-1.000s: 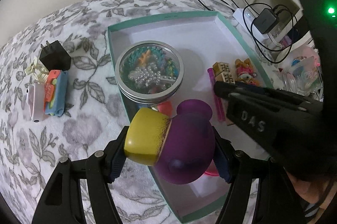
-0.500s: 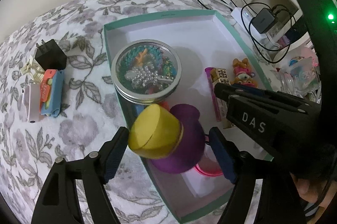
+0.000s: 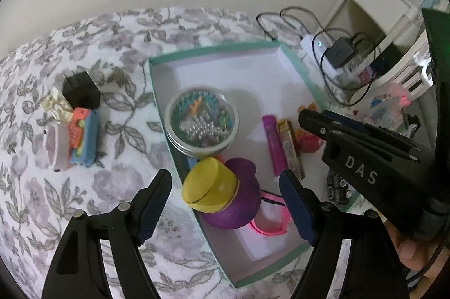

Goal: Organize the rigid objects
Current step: 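Open left tool to drop the toy while right tool releases the bar, then move both tools back toward the white cup and remaining items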

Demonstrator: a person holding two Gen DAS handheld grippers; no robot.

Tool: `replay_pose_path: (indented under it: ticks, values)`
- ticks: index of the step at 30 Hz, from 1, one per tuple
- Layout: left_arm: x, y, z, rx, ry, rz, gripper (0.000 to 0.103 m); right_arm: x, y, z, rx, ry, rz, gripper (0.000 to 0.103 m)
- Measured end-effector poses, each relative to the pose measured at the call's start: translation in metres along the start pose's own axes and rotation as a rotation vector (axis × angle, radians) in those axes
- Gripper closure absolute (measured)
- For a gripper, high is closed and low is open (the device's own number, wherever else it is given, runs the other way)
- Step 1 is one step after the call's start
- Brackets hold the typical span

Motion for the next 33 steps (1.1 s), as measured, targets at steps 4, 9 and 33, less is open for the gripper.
replay_pose_path:
  ticks: [4,9,33]
  values:
    - [-0.010,0.010,-0.018,-0.025,-0.055,-0.008,0.023,-0.008,0.002,-0.018,0.008,-0.048,-0.009,0.076]
    - [-0.020,0.032,-0.032,-0.058,-0.100,-0.079,0.023,-0.015,0.004,-0.032,0.025,-0.083,-0.018,0.057]
    - [-0.034,0.162,-0.063,-0.232,-0.227,-0.350,0.002,-0.025,0.050,-0.031,-0.029,-0.136,-0.085,0.000]
Point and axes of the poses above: each gripper's, at about its wrist camera, not at the fingertips, and z roughly the way its jaws point, y to its left, x to its underside, the point moved 9 cm from there along z, roughly the way its jaws point, and after that the axes turned 3 degrees about -z, right-handed, at the moved point
